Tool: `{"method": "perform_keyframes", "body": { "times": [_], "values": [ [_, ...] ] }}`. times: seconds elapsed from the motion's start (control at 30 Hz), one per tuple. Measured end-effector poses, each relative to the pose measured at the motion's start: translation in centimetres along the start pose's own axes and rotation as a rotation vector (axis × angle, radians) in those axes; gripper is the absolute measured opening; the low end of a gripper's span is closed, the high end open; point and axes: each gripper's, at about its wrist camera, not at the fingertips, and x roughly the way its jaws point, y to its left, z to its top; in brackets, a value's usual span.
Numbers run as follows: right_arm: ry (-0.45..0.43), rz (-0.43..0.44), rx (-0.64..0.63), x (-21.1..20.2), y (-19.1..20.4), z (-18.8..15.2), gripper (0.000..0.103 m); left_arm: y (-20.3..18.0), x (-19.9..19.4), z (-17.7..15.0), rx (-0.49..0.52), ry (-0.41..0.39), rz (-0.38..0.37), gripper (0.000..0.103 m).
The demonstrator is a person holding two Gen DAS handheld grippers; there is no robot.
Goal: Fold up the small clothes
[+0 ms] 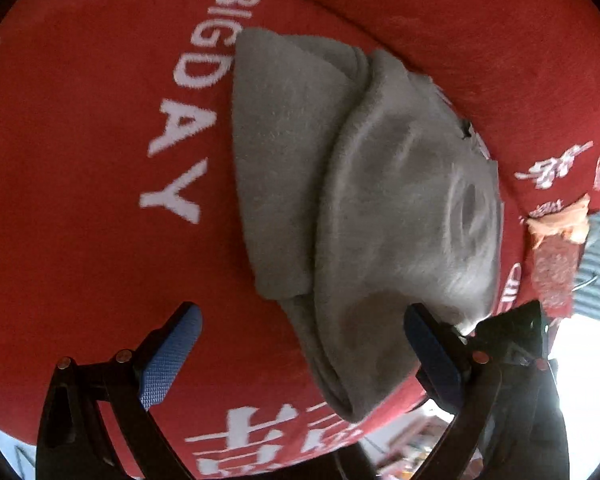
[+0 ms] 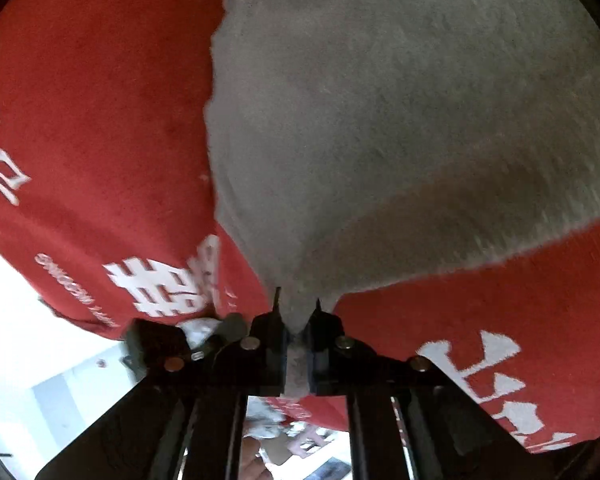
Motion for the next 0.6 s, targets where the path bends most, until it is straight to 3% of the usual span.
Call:
{"method": "perform_keyframes", "body": {
  "times": [0.13, 0.23, 0.37, 0.5, 0.57, 0.6],
  "values": [
    [-0.03, 0.06, -0.107, -2.5, 3.1, 0.1, 0.008, -0.2, 0.4, 1.5, -0.07, 0.013, -0.16, 0.102],
    [-0.022, 0.054, -0.171, -3.5, 4.8, -0.1, 0.008, -1.6, 1.1, 2.8, -0.051, 0.032, -0.241, 0.102],
    [-0.014, 0.044, -0.177, -4.0, 4.8, 0.1, 0.008, -4.6, 3.0, 4.4, 0.018, 0.058, -0.227, 0.102],
    [0.01, 0.003, -0.187, -2.9, 4.5, -0.4, 0.008, -6.3, 3.2, 5.1, 0.054, 0.016, -0.195, 0.101],
    [0.04, -0.049, -0.182, -2.6, 3.8, -0.5, 0.008, -7.1, 3.5, 5.7, 0.055, -0.015, -0.16, 0.085],
    [0.076, -0.115, -0.189, -2.3, 3.4, -0.6, 0.008, -7.3, 3.7, 5.9, 0.062, -0.019, -0.127, 0.059]
  ]
}}
